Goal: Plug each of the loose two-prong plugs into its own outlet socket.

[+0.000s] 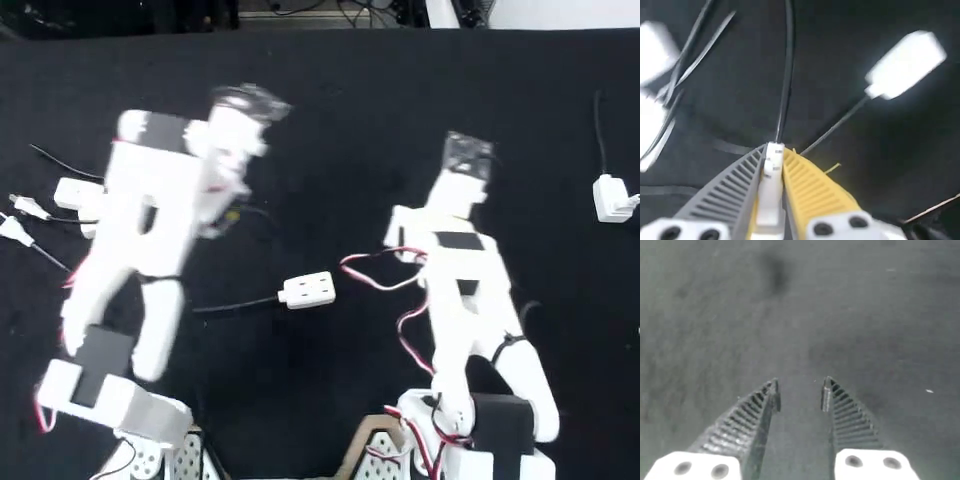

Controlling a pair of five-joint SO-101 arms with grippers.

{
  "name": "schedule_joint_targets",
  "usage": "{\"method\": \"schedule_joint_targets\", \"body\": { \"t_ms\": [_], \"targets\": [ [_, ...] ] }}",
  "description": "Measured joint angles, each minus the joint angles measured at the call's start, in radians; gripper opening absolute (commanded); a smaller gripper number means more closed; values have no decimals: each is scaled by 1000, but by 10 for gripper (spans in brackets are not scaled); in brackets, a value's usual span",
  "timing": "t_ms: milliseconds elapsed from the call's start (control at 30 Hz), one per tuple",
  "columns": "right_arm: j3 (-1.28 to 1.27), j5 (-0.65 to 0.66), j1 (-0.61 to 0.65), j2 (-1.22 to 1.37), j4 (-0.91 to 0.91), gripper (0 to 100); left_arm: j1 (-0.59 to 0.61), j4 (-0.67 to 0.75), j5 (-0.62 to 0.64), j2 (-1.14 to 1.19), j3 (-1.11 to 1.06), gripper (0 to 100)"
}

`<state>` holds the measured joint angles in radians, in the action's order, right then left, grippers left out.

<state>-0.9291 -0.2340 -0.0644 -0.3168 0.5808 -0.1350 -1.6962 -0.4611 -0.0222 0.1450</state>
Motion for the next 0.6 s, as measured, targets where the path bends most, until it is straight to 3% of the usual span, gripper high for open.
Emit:
{"method": "schedule_joint_targets", "body": {
  "t_ms": [133,267,333,600],
  "targets": [
    [0,-32,-58,0,-17,137,-216,124,106,0,0,51],
    [0,-35,-72,0,-20,137,-364,245,222,0,0,196],
    [0,-35,-74,0,-21,137,-391,284,262,0,0,243],
    [0,-35,-74,0,-32,137,-397,298,362,0,0,223]
  ]
}}
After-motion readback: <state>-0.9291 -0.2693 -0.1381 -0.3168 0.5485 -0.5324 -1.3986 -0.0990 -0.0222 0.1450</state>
